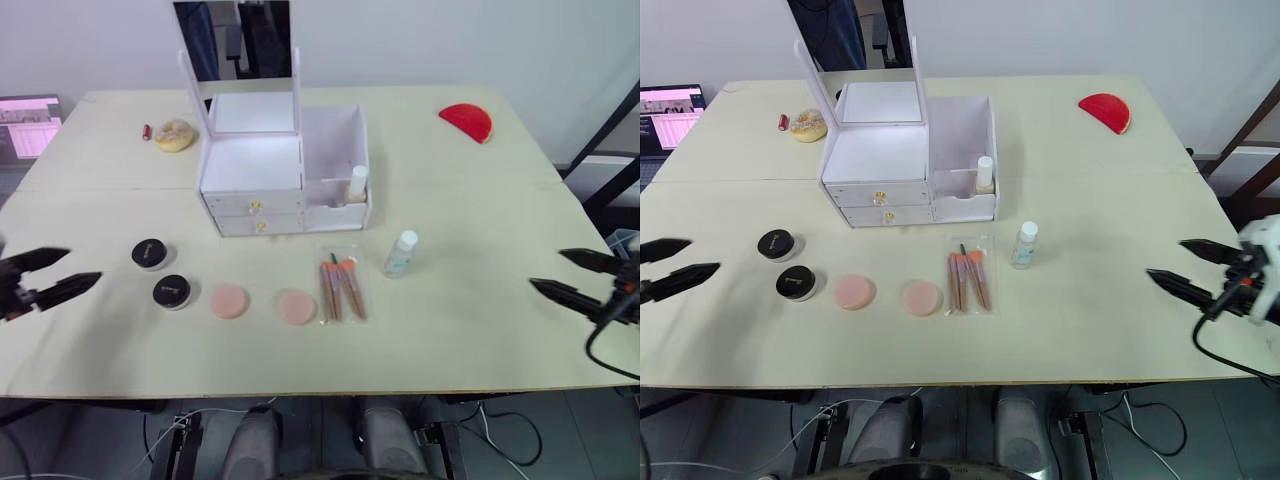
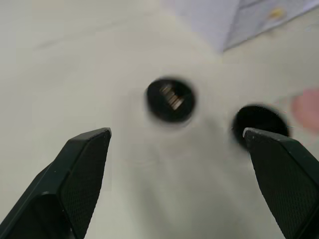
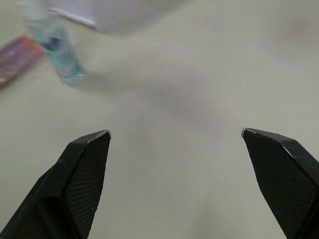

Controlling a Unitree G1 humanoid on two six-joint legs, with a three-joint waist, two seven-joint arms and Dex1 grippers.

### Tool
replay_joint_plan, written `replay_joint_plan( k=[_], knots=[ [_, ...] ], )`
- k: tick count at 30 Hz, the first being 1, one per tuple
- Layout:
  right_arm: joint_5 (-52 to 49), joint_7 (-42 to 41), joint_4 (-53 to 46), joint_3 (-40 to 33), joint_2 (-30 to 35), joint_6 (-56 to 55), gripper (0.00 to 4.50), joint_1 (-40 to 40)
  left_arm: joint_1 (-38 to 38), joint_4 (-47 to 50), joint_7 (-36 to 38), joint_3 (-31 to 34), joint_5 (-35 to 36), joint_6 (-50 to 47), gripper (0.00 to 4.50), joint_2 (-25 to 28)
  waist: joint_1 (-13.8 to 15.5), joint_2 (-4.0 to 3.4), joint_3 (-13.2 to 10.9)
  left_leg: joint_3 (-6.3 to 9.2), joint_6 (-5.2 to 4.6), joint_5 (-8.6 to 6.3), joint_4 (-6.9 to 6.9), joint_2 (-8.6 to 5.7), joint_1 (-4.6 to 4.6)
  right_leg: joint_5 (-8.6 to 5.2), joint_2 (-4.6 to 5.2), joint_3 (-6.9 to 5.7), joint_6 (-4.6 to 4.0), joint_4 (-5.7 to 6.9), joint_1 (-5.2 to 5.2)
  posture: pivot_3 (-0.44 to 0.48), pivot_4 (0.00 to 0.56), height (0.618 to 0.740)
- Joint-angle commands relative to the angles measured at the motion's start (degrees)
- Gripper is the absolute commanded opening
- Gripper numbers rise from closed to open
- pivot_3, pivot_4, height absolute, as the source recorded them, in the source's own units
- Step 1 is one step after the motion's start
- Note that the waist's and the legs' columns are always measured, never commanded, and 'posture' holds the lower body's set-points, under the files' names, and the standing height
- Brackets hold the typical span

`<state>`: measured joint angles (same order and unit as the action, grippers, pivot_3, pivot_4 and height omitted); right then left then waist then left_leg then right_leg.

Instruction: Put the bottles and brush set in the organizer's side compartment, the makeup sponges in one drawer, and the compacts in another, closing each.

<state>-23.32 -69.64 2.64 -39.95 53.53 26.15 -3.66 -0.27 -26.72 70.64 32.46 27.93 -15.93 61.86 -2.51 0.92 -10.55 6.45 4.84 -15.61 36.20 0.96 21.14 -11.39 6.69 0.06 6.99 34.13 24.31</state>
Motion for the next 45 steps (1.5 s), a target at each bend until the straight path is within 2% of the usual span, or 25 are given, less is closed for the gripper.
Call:
replay_joint_plan(
  k=[1, 7, 13, 15, 19, 24, 30, 37, 45],
  knots=[
    [-0.1, -1.1, 3.6, -2.3, 2.5, -4.6, 4.48, -0.5, -0.8, -7.8, 0.6, 3.3, -1.8, 5.7, 4.50, 2.7, 0.0, 0.05, 0.0, 0.01, 0.00, 0.00, -0.01, 0.00, -0.01, 0.00, 0.00, 0.00, 0.00, 0.00, 0.00, 0.000, 0.150, 0.739],
    [-1.0, -0.1, 6.9, -0.6, 4.2, -6.5, 4.48, 1.9, -1.1, -16.6, 1.3, 3.9, -3.0, 11.3, 4.50, 4.4, 0.0, 0.05, 0.0, 0.00, 0.00, 0.00, -0.02, 0.01, -0.02, -0.14, 0.02, 0.00, 0.21, 0.01, 0.00, 0.000, 0.150, 0.739],
    [-1.4, 0.8, 6.9, 2.1, 4.1, -6.3, 4.48, 4.4, -1.3, -14.4, 2.1, 3.2, -2.4, 11.2, 4.50, 3.2, 0.1, 0.06, 0.0, 0.00, 0.00, 0.00, -0.02, 0.01, -0.02, -0.13, 0.02, 0.00, 0.21, 0.03, 0.00, 0.000, 0.150, 0.739],
    [-1.7, 1.5, 6.3, 3.1, 3.8, -6.0, 4.48, 5.3, -1.3, -11.2, 2.3, 2.8, -1.8, 10.3, 4.50, 2.2, 0.2, 0.06, 0.0, 0.00, 0.00, 0.00, -0.02, 0.01, -0.02, -0.12, 0.02, 0.00, 0.21, 0.03, 0.00, 0.000, 0.150, 0.739],
    [-3.5, 3.5, -0.2, 6.1, 2.5, -3.2, 4.48, 6.5, -0.7, 1.5, 0.6, 0.8, -0.3, 6.8, 4.50, -1.6, 0.2, 0.03, 0.1, 0.00, 0.01, 0.00, -0.01, 0.01, -0.02, -0.01, 0.03, 0.01, 0.05, 0.05, -0.01, 0.000, 0.150, 0.739],
    [-7.0, 6.7, -11.4, 11.4, 1.7, 2.5, 4.48, 8.6, 0.9, 23.2, -1.1, -3.3, 4.4, -2.0, 4.50, -5.6, 0.1, 0.06, 0.1, 0.01, 0.01, 0.00, 0.01, 0.01, 0.01, 0.03, 0.03, 0.01, 0.08, 0.08, 0.00, 0.000, 0.150, 0.739],
    [-10.4, 8.7, -17.4, 22.2, 0.7, 10.3, 4.48, 16.9, -1.0, 43.3, -4.7, -10.4, 10.2, -11.1, 4.50, -7.7, 0.1, 0.06, 0.1, 0.00, 0.01, 0.00, 0.02, 0.00, -0.01, 0.03, 0.02, 0.06, 0.07, 0.08, -0.01, 0.000, 0.150, 0.739],
    [-9.3, 11.1, -16.3, 31.5, -4.0, 12.2, 4.48, 24.8, -6.0, 54.9, -8.4, -14.7, 17.2, -18.5, 4.50, -8.3, 0.2, 0.08, 0.0, 0.01, 0.00, 0.01, 0.08, 0.00, 0.03, 0.03, 0.02, 0.06, 0.06, 0.06, -0.01, 0.000, 0.150, 0.739],
    [-8.0, 10.3, -9.9, 34.9, -7.1, 10.2, 4.48, 28.1, -9.0, 58.2, -11.6, -16.6, 19.7, -21.5, 4.50, -8.6, 0.3, 0.09, 0.1, 0.01, 0.00, 0.01, 0.08, 0.00, 0.04, 0.03, 0.01, 0.06, 0.04, 0.04, -0.01, 0.000, 0.150, 0.739]
  ],
)
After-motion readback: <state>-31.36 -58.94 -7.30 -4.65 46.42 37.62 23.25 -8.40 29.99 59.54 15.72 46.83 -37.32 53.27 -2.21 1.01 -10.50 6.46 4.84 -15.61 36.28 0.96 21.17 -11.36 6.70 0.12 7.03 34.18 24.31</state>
